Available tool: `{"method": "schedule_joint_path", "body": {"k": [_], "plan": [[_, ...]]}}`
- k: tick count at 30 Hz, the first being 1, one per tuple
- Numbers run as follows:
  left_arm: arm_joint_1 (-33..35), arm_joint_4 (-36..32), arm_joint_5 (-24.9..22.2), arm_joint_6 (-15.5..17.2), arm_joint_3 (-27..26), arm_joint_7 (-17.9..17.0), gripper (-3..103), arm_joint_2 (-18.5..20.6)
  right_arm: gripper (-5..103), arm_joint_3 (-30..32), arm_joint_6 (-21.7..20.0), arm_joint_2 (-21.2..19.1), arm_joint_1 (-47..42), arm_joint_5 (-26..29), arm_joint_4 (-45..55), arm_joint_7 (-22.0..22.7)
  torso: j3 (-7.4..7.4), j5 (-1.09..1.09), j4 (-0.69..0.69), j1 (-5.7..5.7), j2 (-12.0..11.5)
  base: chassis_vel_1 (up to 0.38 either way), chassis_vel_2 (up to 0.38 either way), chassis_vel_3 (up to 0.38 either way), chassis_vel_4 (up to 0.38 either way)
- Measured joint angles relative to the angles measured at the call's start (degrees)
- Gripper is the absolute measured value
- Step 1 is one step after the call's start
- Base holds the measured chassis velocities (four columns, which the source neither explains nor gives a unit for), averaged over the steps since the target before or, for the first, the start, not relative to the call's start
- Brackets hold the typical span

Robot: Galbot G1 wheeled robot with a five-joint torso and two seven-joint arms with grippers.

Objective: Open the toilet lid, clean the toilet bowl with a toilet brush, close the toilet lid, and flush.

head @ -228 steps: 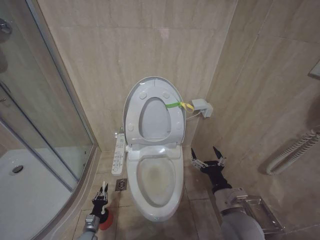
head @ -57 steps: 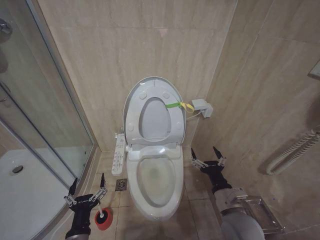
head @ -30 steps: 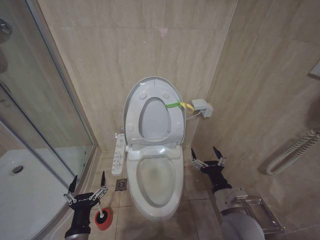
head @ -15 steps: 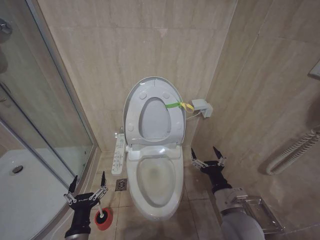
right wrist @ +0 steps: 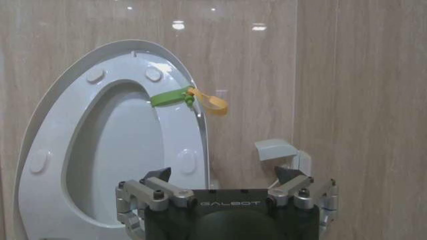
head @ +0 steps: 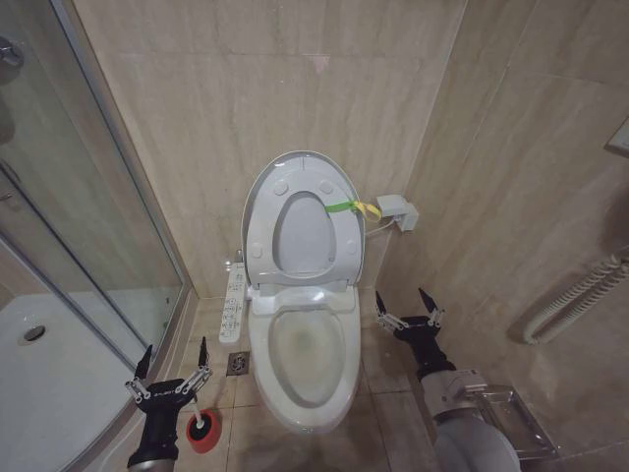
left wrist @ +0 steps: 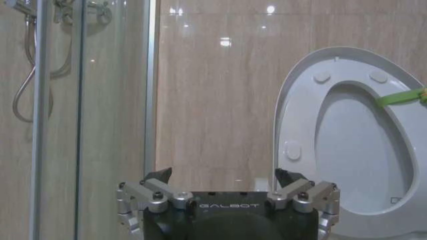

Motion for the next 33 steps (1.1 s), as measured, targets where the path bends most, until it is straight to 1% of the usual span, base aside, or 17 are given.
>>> {"method": "schedule_joint_path", "body": {"k": [16,17,18,19,20,21,22,24,26,33], "plan": [[0.0,0.0,0.0,0.0,0.0,0.0,100,0.0,100,0.0,0.2,0.0,-0.1,-0.2,-0.2,0.1,0.00,0.00,0.01,0.00,0.0,0.000,0.000,0.000,0.000],[0.0,0.0,0.0,0.0,0.0,0.0,100,0.0,100,0.0,0.8,0.2,-0.5,-1.0,-0.9,0.7,0.00,-0.02,0.03,0.00,0.0,0.000,0.000,0.000,0.000],[0.0,0.0,0.0,0.0,0.0,0.0,100,0.0,100,0.3,2.4,0.7,-1.9,-3.0,-3.2,2.2,-0.01,-0.04,0.04,0.00,0.0,0.000,0.000,0.000,0.000],[0.0,0.0,0.0,0.0,0.0,0.0,100,0.0,100,0.3,2.4,0.7,-1.9,-3.0,-3.2,2.2,-0.01,-0.04,0.04,0.00,0.0,0.000,0.000,0.000,0.000],[0.0,0.0,0.0,0.0,0.0,0.0,100,0.0,100,0.4,4.1,1.5,-4.1,-5.6,-6.5,4.1,0.01,0.04,-0.06,0.00,0.0,0.000,0.000,0.000,0.000],[0.0,0.0,0.0,0.0,0.0,0.0,100,0.0,100,0.4,5.5,1.6,-4.8,-6.6,-7.3,4.7,0.01,0.04,-0.04,0.01,0.0,0.000,0.000,0.000,0.000],[0.0,0.0,0.0,0.0,0.0,0.0,100,0.0,100,0.3,6.6,1.7,-5.3,-7.1,-7.6,4.8,0.00,-0.02,-0.02,-0.01,0.0,0.000,0.000,0.000,0.000],[0.0,0.0,0.0,0.0,0.0,0.0,100,0.0,100,-0.2,7.4,1.7,-5.7,-7.4,-7.7,4.7,0.00,-0.01,-0.03,-0.02,0.0,0.000,0.000,0.000,0.000],[0.0,0.0,0.0,0.0,0.0,0.0,100,0.0,100,-0.9,8.5,1.9,-5.8,-7.6,-7.7,4.1,0.00,0.00,0.01,-0.02,0.0,0.000,0.000,0.000,0.000],[0.0,0.0,0.0,0.0,0.0,0.0,100,0.0,100,-1.8,9.6,2.6,-4.0,-6.9,-7.1,2.7,0.00,0.00,0.01,-0.01,0.0,0.000,0.000,0.000,0.000]]}}
